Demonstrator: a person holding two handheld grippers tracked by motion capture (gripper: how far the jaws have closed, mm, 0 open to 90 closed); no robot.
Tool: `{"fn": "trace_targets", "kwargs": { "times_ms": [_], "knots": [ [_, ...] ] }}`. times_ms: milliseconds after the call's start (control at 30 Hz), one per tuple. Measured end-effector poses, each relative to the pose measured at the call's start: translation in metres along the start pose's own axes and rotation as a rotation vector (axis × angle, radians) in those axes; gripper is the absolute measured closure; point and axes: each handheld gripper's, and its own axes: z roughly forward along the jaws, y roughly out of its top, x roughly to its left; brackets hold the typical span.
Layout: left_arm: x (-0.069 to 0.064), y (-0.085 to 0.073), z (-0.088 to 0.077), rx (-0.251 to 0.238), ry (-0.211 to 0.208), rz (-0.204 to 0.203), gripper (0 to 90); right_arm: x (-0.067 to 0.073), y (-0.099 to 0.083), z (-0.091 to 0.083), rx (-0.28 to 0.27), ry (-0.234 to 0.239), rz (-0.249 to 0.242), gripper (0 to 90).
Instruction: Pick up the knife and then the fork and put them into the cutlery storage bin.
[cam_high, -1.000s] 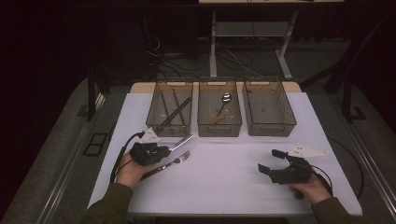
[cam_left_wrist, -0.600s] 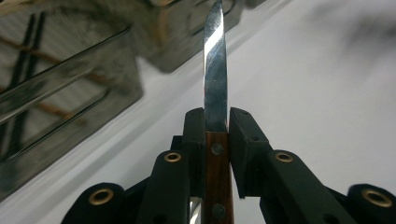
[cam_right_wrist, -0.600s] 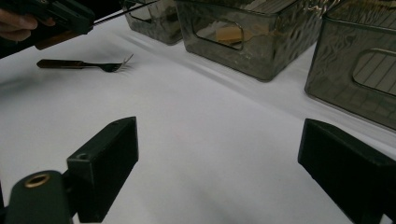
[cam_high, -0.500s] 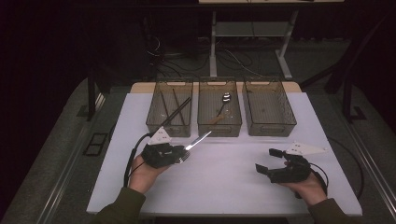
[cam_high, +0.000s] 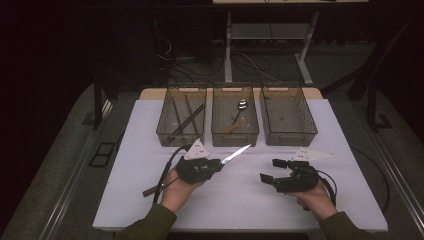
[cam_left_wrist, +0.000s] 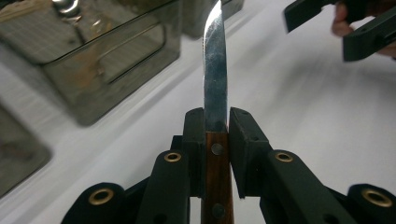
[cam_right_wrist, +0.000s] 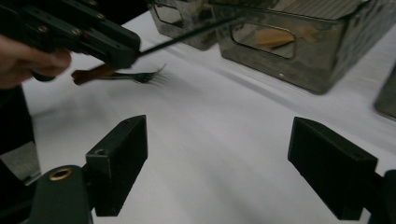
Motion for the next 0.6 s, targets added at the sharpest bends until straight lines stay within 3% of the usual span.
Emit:
{"fn": "trace_targets", "kwargs": {
  "times_ms": [300,367,600],
  "knots": [
    [-0.018,0.011,0.021,-0.025,-0.034,0.031,77.0,0.002,0.006,0.009,-0.034,0.05,0.056,36.4],
    [-0.022,0.011,0.025,-0.041,-0.038,0.021,77.0,0.0,0.007,0.011,-0.05,0.063,0.074,39.9],
    [-0.028,0.011,0.028,-0.044,-0.026,0.057,76.9,-0.002,0.013,0.023,-0.058,0.087,0.13,47.5]
  ]
}}
